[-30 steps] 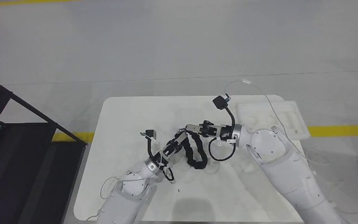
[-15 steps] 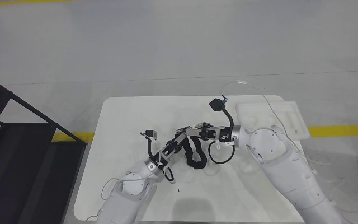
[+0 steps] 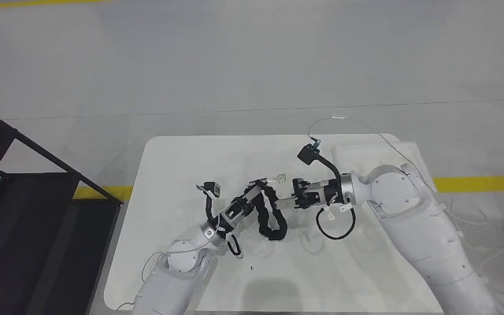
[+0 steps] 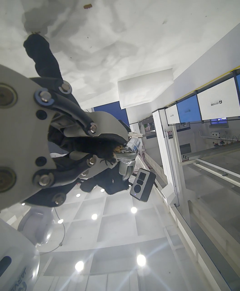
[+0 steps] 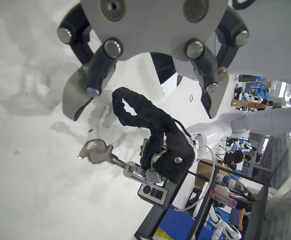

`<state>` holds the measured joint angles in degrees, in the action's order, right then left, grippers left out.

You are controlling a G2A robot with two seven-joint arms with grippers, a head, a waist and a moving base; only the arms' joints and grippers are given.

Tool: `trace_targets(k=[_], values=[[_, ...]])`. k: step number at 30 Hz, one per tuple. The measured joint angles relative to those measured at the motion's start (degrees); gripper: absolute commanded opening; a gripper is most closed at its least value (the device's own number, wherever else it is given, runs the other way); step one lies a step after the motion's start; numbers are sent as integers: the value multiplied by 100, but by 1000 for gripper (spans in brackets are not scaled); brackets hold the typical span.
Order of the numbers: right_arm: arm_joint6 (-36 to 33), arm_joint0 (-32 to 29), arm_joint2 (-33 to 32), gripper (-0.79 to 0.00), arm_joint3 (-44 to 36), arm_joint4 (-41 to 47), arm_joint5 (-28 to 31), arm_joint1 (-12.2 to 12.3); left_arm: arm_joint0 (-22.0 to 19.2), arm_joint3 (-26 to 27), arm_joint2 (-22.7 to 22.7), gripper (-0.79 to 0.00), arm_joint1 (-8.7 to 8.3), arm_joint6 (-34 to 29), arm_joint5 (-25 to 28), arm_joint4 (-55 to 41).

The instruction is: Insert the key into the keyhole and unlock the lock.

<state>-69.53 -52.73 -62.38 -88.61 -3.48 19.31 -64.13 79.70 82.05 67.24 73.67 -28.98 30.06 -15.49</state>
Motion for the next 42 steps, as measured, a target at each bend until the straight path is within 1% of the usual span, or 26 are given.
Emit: trace_targets(k=[4, 8, 15, 18, 29, 42], values=[[-119, 245, 95, 0, 150, -117, 166, -3, -16, -8, -15, -785, -4, -119, -56, -84], [-116, 378, 196, 0, 326, -156, 194, -13, -28, -17, 3, -785, -19, -297, -101, -157], [8, 570, 427, 0, 613, -113, 262, -56, -25, 5, -45, -785, -29, -410, -195, -120], [108, 645, 545, 0, 667, -158, 204, -83, -37, -7, -62, -785, -32, -446, -257, -121], [255, 743, 780, 0, 729, -156, 194, -123, -66, -43, -124, -785, -40, -495, -347, -30], [229, 820, 959, 0, 739, -242, 235, -133, -148, -120, -275, -785, -42, -632, -543, 88]])
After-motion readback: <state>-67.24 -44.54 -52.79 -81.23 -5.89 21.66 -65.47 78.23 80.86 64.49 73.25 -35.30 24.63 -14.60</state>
